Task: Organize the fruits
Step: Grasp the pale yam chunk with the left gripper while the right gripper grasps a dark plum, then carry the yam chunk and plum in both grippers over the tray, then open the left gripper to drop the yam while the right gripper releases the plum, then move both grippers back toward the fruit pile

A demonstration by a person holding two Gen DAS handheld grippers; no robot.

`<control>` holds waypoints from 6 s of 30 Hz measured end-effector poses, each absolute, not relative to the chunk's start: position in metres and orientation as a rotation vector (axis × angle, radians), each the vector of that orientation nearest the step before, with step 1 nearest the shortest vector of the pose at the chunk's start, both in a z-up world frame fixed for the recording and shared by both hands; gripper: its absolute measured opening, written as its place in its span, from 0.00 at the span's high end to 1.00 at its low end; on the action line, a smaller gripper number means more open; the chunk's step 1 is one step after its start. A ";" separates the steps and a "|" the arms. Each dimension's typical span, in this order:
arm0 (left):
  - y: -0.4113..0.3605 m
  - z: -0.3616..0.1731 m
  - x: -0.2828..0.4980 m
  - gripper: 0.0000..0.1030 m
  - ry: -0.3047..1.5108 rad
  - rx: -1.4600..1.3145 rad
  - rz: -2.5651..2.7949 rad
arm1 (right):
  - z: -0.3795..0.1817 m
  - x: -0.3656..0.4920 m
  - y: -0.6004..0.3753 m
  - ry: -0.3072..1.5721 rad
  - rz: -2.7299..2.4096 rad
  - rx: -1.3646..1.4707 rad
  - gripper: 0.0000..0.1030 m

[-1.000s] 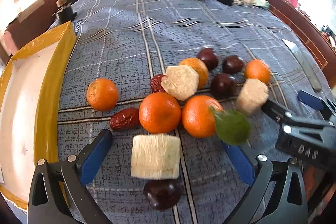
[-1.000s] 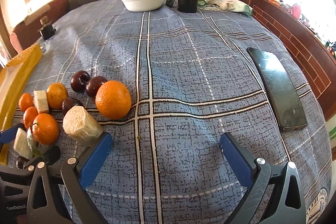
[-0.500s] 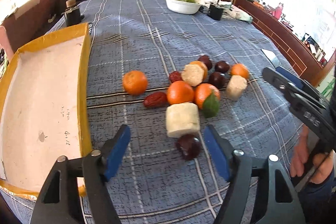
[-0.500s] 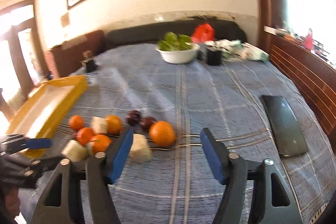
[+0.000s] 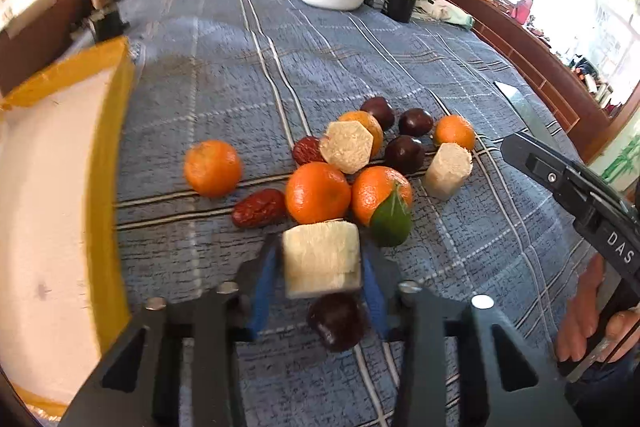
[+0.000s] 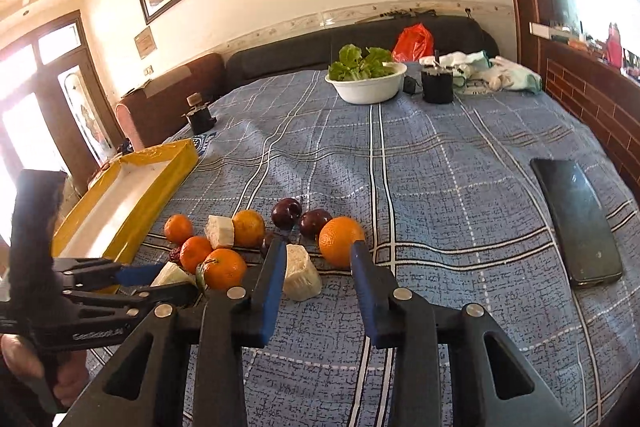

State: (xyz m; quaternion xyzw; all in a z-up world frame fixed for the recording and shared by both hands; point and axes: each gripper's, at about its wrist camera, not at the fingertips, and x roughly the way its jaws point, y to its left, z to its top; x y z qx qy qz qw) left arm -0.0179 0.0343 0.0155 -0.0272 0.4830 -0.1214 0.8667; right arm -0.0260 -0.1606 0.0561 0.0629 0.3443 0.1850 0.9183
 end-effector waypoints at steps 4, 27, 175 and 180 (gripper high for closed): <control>0.035 0.016 -0.017 0.65 1.009 -0.064 -0.260 | 0.056 -0.026 -0.163 0.707 0.384 0.144 0.65; 0.109 0.057 -0.051 0.65 0.874 -0.211 -0.217 | 0.045 -0.060 -0.047 0.925 0.757 -0.037 0.64; 0.044 0.046 -0.041 0.46 0.914 -0.047 -0.316 | 0.048 0.009 -0.141 0.887 0.492 0.258 0.52; 0.034 0.042 -0.037 0.46 0.924 -0.028 -0.350 | 0.039 0.009 -0.128 0.909 0.466 0.148 0.52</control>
